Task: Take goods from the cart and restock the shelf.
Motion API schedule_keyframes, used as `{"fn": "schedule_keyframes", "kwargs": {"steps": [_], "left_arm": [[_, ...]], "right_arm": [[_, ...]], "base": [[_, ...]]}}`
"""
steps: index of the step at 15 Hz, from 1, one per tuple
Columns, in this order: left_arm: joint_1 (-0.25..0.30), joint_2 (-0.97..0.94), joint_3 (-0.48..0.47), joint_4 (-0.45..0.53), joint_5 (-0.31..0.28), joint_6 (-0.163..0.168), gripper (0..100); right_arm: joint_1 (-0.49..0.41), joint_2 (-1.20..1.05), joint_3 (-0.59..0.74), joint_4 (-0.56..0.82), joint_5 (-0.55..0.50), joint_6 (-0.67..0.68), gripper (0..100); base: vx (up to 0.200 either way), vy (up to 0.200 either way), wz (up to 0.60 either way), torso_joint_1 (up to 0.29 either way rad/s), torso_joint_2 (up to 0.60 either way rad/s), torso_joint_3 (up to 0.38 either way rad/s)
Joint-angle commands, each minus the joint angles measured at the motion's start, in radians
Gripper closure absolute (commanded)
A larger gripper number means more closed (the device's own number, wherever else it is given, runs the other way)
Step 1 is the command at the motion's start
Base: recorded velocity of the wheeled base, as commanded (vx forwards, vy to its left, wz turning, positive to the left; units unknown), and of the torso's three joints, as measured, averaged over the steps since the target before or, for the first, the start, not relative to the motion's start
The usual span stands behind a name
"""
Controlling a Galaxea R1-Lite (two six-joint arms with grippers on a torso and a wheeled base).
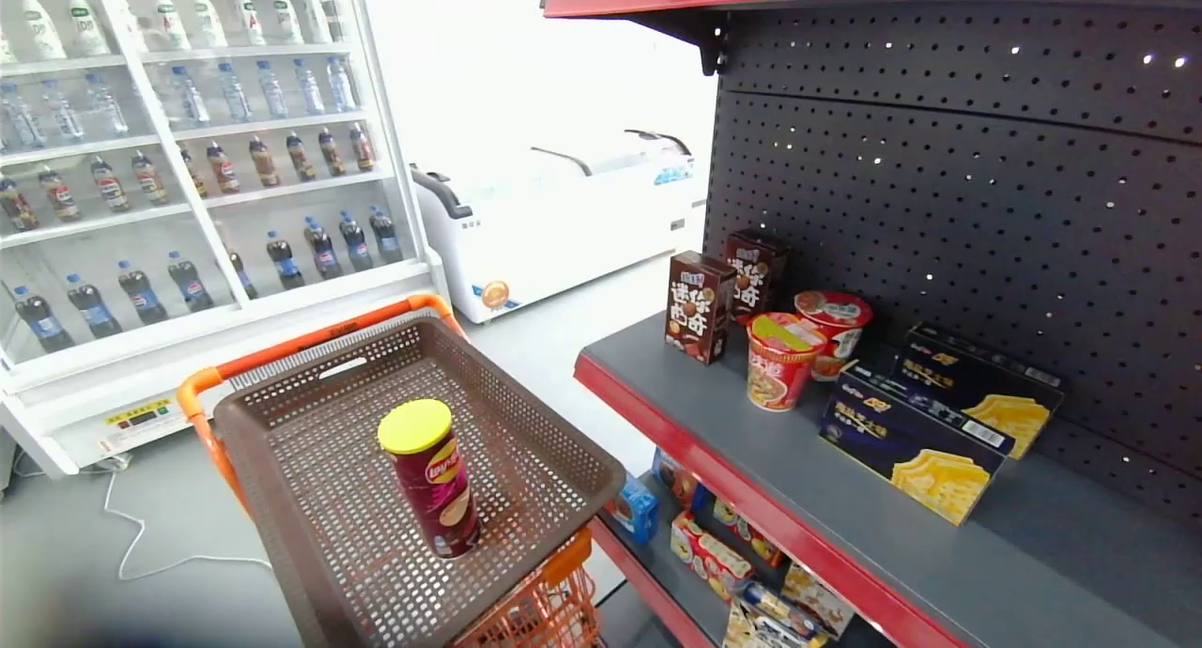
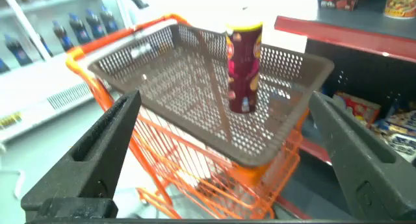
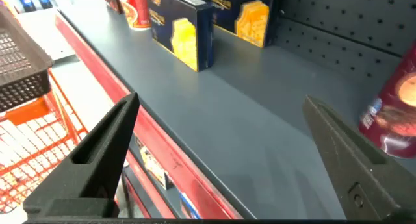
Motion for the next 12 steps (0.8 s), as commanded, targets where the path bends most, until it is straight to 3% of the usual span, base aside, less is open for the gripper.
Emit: {"fn": "schedule_keyframes", "kwargs": {"steps": [1, 3, 5, 8, 9, 12], "left_arm": [[-0.002, 0.136, -0.28, 0.108, -0.003, 0.094, 0], [-0.002, 0.4, -0.579, 0.296, -0.005, 0.123, 0], [0.012, 0.568, -0.633, 0.361, 0.014, 0.123, 0], [0.021, 0.751, -0.596, 0.388, -0.003, 0.1, 0], [0.006, 0.906, -0.579, 0.273, -0.101, 0.068, 0], [0.01, 1.107, -0.487, 0.002, -0.135, 0.066, 0]], "right_arm": [[0.001, 0.0, 0.0, 0.0, 0.0, 0.0, 0], [0.001, 0.0, 0.0, 0.0, 0.0, 0.0, 0], [0.001, 0.0, 0.0, -0.002, 0.0, 0.0, 0], [0.001, 0.0, 0.0, -0.002, 0.0, 0.0, 0], [0.001, 0.0, 0.0, -0.002, 0.0, 0.0, 0], [0.001, 0.0, 0.0, 0.0, 0.0, 0.0, 0]], "base": [[0.0, 0.0, 0.0, 0.0, 0.0, 0.0], [0.0, 0.0, 0.0, 0.0, 0.0, 0.0], [0.0, 0.0, 0.0, 0.0, 0.0, 0.0], [0.0, 0.0, 0.0, 0.0, 0.0, 0.0], [0.0, 0.0, 0.0, 0.0, 0.0, 0.0], [0.0, 0.0, 0.0, 0.0, 0.0, 0.0]]}}
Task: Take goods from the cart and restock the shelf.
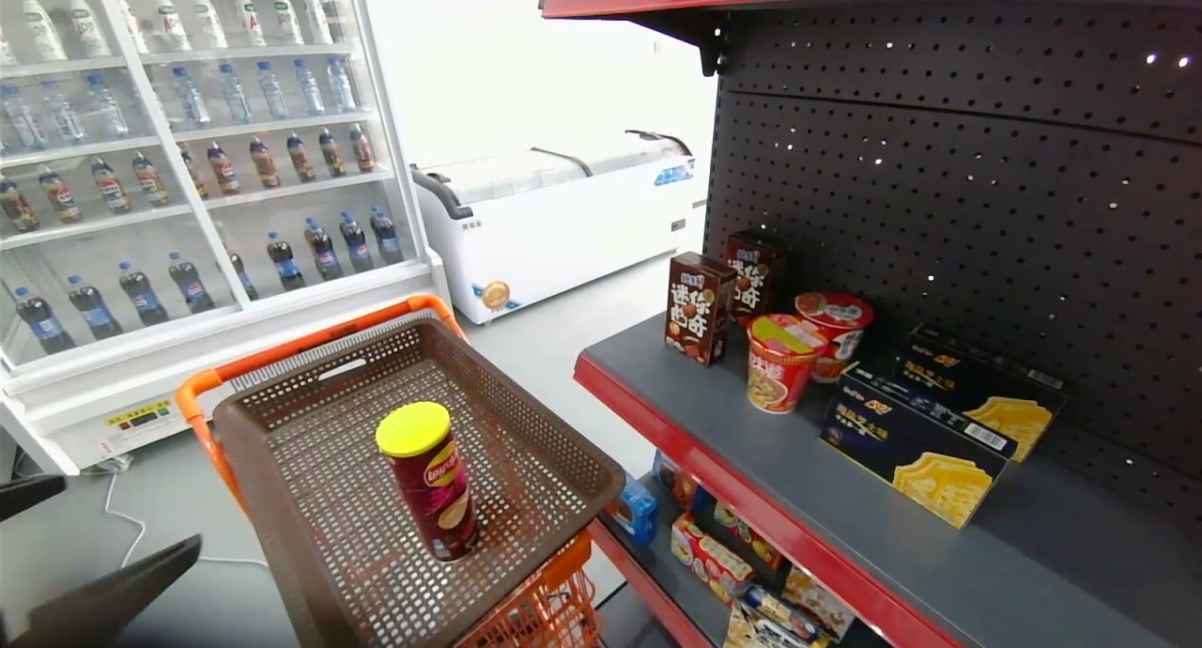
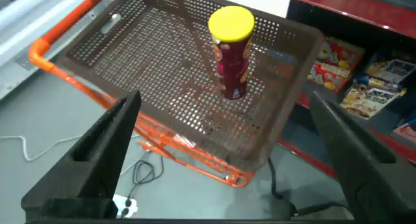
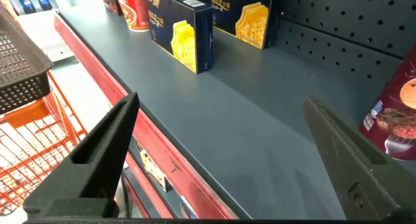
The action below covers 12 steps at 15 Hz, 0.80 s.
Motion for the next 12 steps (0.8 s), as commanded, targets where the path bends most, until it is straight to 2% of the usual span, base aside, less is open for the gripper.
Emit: {"fn": "schedule_keyframes", "kwargs": {"steps": [1, 2, 3, 4, 5, 8, 10, 12], "left_arm": [[-0.012, 0.324, 0.099, -0.221, -0.036, -0.005, 0], [-0.019, 0.353, 0.119, -0.281, -0.036, -0.011, 0], [-0.038, 0.463, 0.208, -0.505, -0.047, -0.016, 0], [-0.041, 0.546, 0.263, -0.65, -0.053, -0.013, 0], [-0.059, 0.628, 0.294, -0.756, -0.053, -0.013, 0], [-0.113, 0.787, 0.328, -0.962, -0.05, -0.019, 0], [-0.111, 0.85, 0.317, -0.994, -0.051, -0.017, 0], [-0.108, 0.936, 0.325, -1.085, -0.05, -0.019, 0]], "right_arm": [[0.001, 0.0, 0.0, 0.0, 0.0, 0.0, 0], [0.001, 0.0, 0.0, 0.0, 0.0, 0.0, 0], [0.001, 0.0, 0.0, 0.0, 0.0, 0.0, 0], [0.001, 0.0, 0.0, 0.0, 0.0, 0.0, 0], [0.001, 0.0, 0.0, 0.0, 0.0, 0.0, 0], [0.001, 0.0, 0.0, 0.0, 0.0, 0.0, 0], [0.001, 0.0, 0.0, 0.0, 0.0, 0.0, 0], [0.001, 0.0, 0.0, 0.0, 0.0, 0.0, 0]], "base": [[0.0, 0.0, 0.0, 0.0, 0.0, 0.0], [0.0, 0.0, 0.0, 0.0, 0.0, 0.0], [0.0, 0.0, 0.0, 0.0, 0.0, 0.0], [0.0, 0.0, 0.0, 0.0, 0.0, 0.0], [0.0, 0.0, 0.0, 0.0, 0.0, 0.0], [0.0, 0.0, 0.0, 0.0, 0.0, 0.0], [0.0, 0.0, 0.0, 0.0, 0.0, 0.0], [0.0, 0.0, 0.0, 0.0, 0.0, 0.0]]}}
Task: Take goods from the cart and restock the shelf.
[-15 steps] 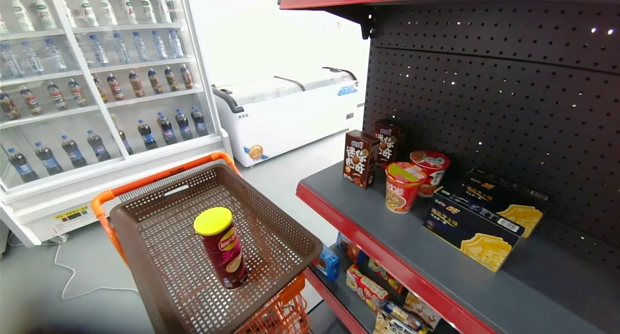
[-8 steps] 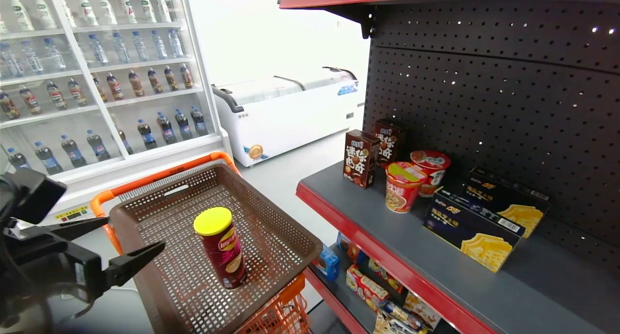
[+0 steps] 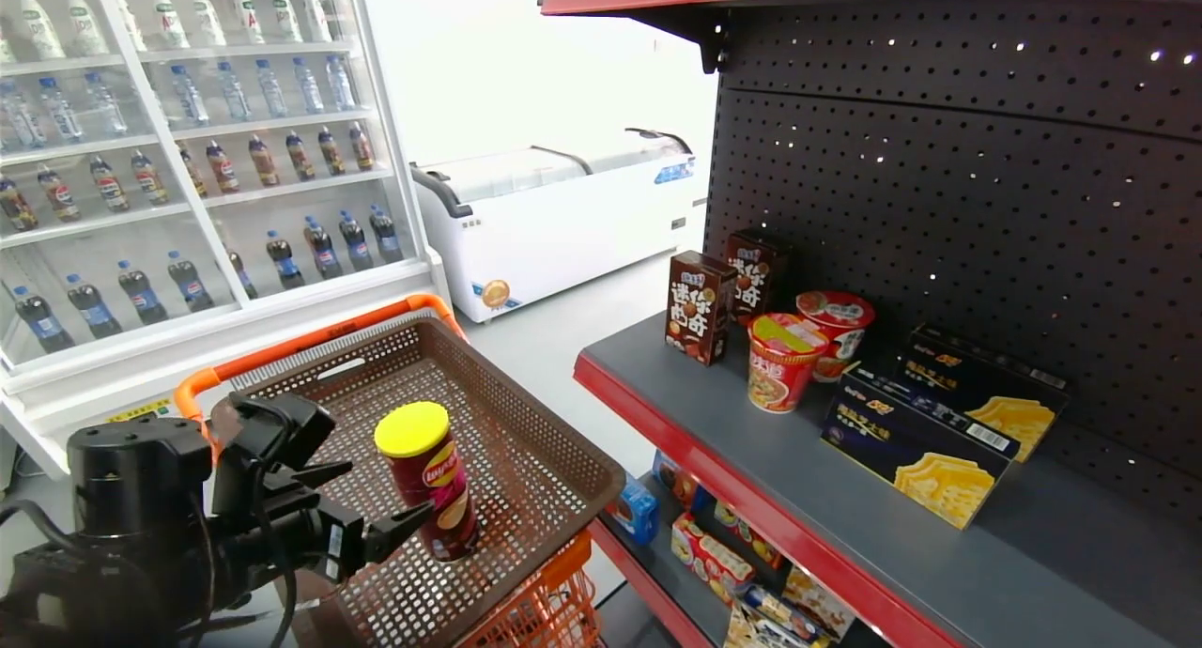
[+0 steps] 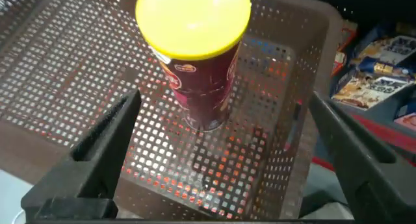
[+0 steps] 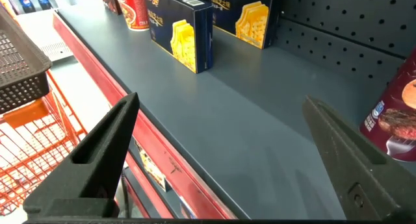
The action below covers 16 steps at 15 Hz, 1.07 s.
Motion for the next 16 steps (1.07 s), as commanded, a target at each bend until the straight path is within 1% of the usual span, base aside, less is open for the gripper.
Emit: {"fn": "schedule_keyframes", "kwargs": {"steps": [1, 2, 4, 8, 10, 12, 14, 16], "left_arm": [[-0.005, 0.171, 0.02, -0.127, 0.001, 0.001, 0], [-0.004, 0.237, 0.018, -0.215, 0.001, 0.001, 0], [-0.002, 0.319, 0.006, -0.319, 0.001, -0.001, 0], [-0.008, 0.423, 0.001, -0.423, -0.001, -0.001, 0], [-0.008, 0.46, -0.012, -0.451, -0.001, 0.001, 0], [-0.01, 0.487, -0.034, -0.451, -0.001, 0.001, 0], [-0.01, 0.507, -0.06, -0.451, -0.001, 0.008, 0], [-0.02, 0.541, -0.118, -0.453, -0.001, 0.01, 0]], "right_arm": [[0.0, 0.0, 0.0, 0.0, 0.0, 0.0, 0], [0.0, 0.0, 0.0, 0.0, 0.0, 0.0, 0], [0.0, 0.0, 0.0, 0.0, 0.0, 0.0, 0], [0.0, 0.0, 0.0, -0.002, 0.0, 0.0, 0], [0.0, 0.0, 0.0, -0.002, 0.0, 0.0, 0], [0.0, 0.0, 0.0, 0.0, 0.0, 0.0, 0], [0.0, 0.0, 0.0, 0.0, 0.0, 0.0, 0], [0.0, 0.0, 0.0, 0.0, 0.0, 0.0, 0]], "base": [[0.0, 0.0, 0.0, 0.0, 0.0, 0.0], [0.0, 0.0, 0.0, 0.0, 0.0, 0.0], [0.0, 0.0, 0.0, 0.0, 0.0, 0.0], [0.0, 0.0, 0.0, 0.0, 0.0, 0.0], [0.0, 0.0, 0.0, 0.0, 0.0, 0.0], [0.0, 0.0, 0.0, 0.0, 0.0, 0.0], [0.0, 0.0, 0.0, 0.0, 0.0, 0.0], [0.0, 0.0, 0.0, 0.0, 0.0, 0.0]]}}
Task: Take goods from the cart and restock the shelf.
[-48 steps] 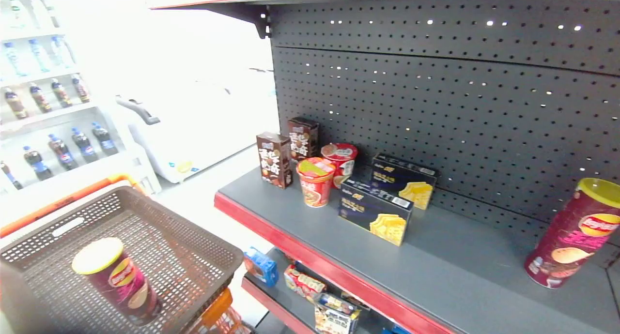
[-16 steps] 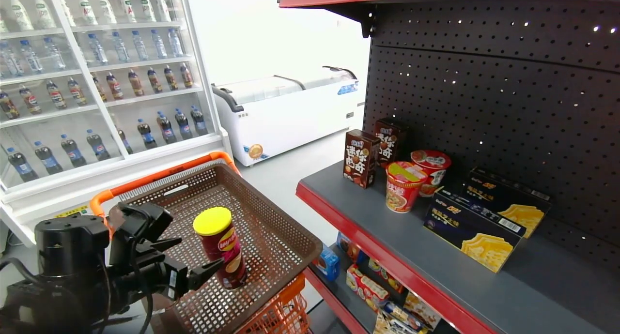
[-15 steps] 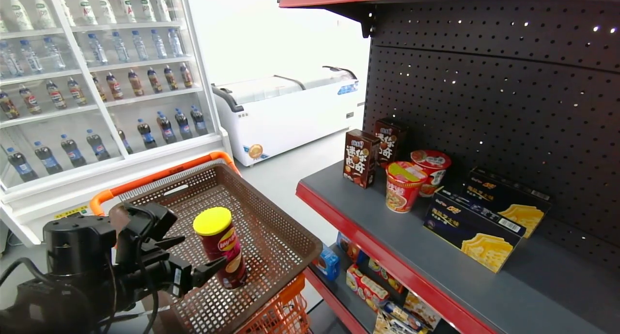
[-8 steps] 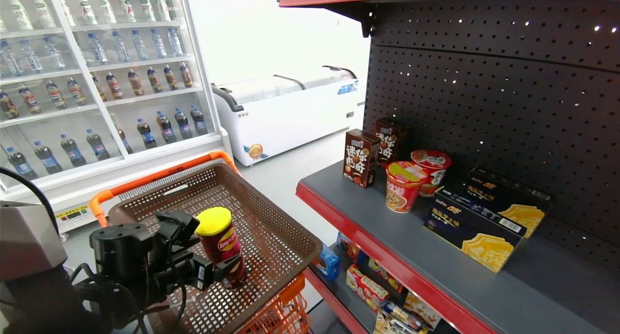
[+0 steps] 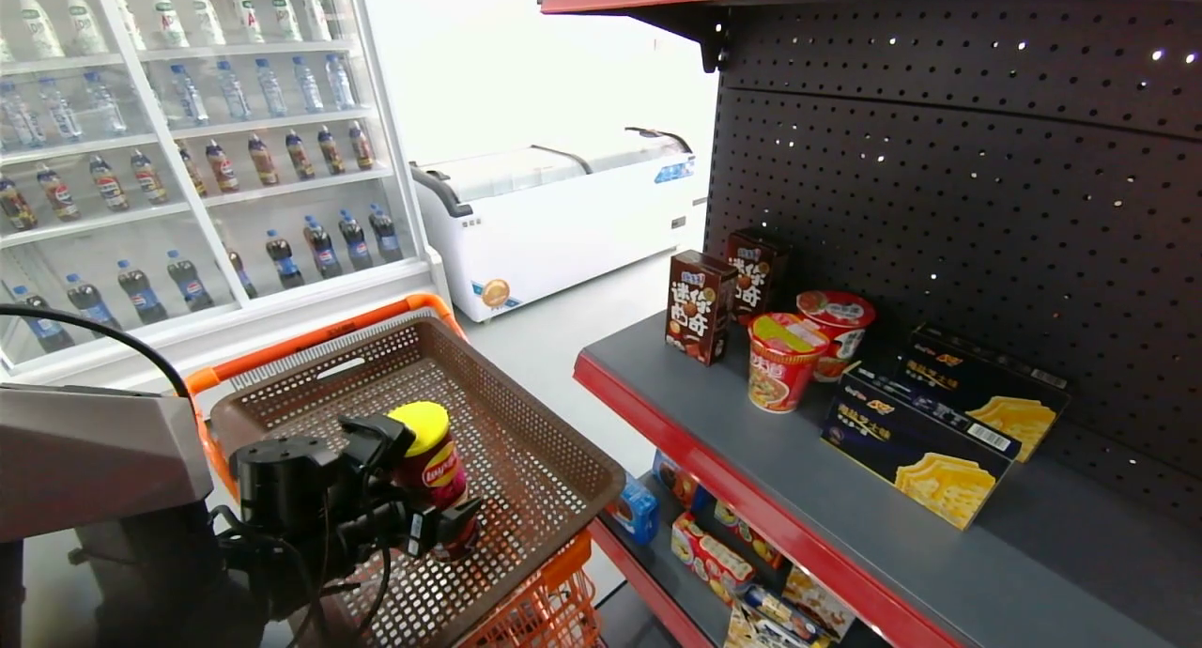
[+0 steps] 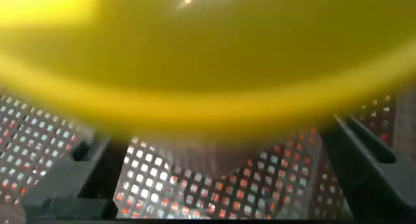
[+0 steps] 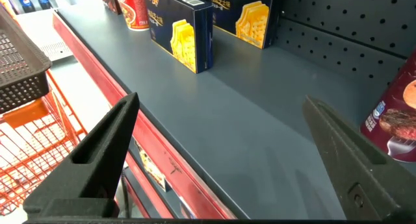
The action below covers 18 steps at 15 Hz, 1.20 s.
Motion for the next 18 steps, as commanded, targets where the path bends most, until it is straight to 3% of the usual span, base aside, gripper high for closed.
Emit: {"fn": "schedule_keyframes", "kwargs": {"steps": [1, 4, 8, 10, 16, 18], "left_arm": [[-0.007, 0.038, -0.057, 0.005, 0.003, -0.001, 100], [-0.025, 0.015, -0.018, 0.002, 0.003, 0.004, 100], [-0.045, -0.11, 0.011, 0.007, 0.127, -0.019, 100], [-0.035, -0.261, 0.008, 0.048, 0.122, -0.016, 100], [-0.045, -0.792, -0.015, 0.562, 0.124, -0.008, 100], [-0.05, -0.947, 0.02, 0.691, 0.116, -0.027, 100]], "right_arm": [[0.0, 0.0, 0.0, -0.002, 0.0, 0.0, 0], [0.0, 0.0, 0.0, 0.0, 0.0, 0.0, 0], [0.0, 0.0, 0.0, 0.0, 0.0, 0.0, 0], [0.0, 0.0, 0.0, 0.0, 0.0, 0.0, 0], [0.0, 0.0, 0.0, 0.0, 0.0, 0.0, 0], [0.0, 0.0, 0.0, 0.0, 0.0, 0.0, 0]], "base": [[0.0, 0.0, 0.0, 0.0, 0.0, 0.0], [0.0, 0.0, 0.0, 0.0, 0.0, 0.0], [0.0, 0.0, 0.0, 0.0, 0.0, 0.0], [0.0, 0.0, 0.0, 0.0, 0.0, 0.0], [0.0, 0.0, 0.0, 0.0, 0.0, 0.0], [0.0, 0.0, 0.0, 0.0, 0.0, 0.0]]}}
